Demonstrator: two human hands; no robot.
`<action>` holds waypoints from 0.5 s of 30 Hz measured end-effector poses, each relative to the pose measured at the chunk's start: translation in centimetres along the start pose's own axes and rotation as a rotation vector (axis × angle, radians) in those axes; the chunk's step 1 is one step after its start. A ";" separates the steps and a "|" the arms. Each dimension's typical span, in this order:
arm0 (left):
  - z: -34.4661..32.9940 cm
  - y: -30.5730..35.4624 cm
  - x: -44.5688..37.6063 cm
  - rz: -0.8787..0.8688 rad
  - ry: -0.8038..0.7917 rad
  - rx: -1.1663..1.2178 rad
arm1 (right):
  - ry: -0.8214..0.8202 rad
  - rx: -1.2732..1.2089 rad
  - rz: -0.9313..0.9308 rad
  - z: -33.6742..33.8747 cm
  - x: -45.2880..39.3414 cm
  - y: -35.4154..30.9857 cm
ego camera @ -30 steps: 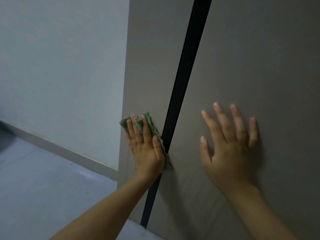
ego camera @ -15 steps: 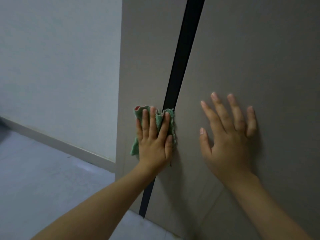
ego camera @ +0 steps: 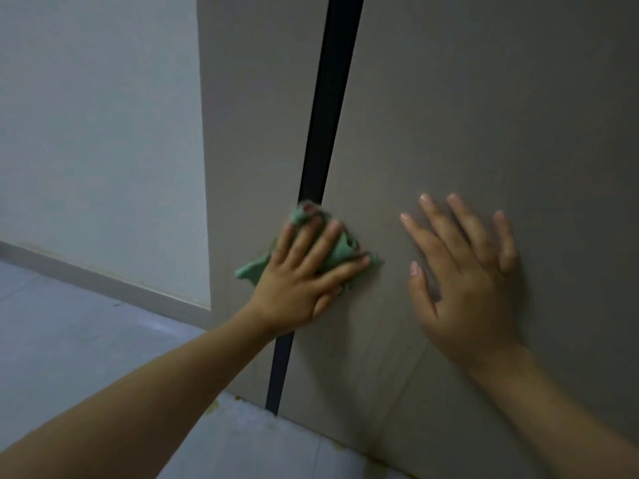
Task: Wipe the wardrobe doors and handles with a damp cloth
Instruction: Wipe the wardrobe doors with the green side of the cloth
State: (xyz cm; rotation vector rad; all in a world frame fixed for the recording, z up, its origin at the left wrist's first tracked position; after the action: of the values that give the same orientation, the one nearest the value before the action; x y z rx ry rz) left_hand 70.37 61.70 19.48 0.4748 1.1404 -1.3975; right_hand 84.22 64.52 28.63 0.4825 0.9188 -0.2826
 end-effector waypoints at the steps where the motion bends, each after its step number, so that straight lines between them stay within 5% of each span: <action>1: -0.4 1.2 0.7 -0.056 -0.019 -0.020 | -0.001 0.006 0.008 0.0 0.5 0.4; 5: 0.2 1.2 0.2 -0.102 -0.025 -0.040 | -0.001 -0.008 0.028 0.5 1.8 1.5; 10: 2.8 1.0 -5.7 0.055 0.079 0.033 | 0.027 0.022 0.026 1.8 2.6 3.4; 15: 0.0 9.6 -4.8 -0.243 0.033 -0.045 | -0.014 0.057 0.056 1.8 4.2 4.9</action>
State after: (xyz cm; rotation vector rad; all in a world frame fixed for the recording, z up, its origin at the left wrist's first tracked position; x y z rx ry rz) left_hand 80.21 66.02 20.14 0.3364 1.2866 -1.5736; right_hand 90.01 67.61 27.53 0.5573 0.8838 -0.2611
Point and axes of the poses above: each hand's wrist, its own x-axis away from the middle knuckle, its own z-axis out of the back of the hand, y = z × x, the point moved 10 cm from there along -x, towards the middle knuckle, and after that the axes turned 5 degrees about -y, right-handed, at the moved point
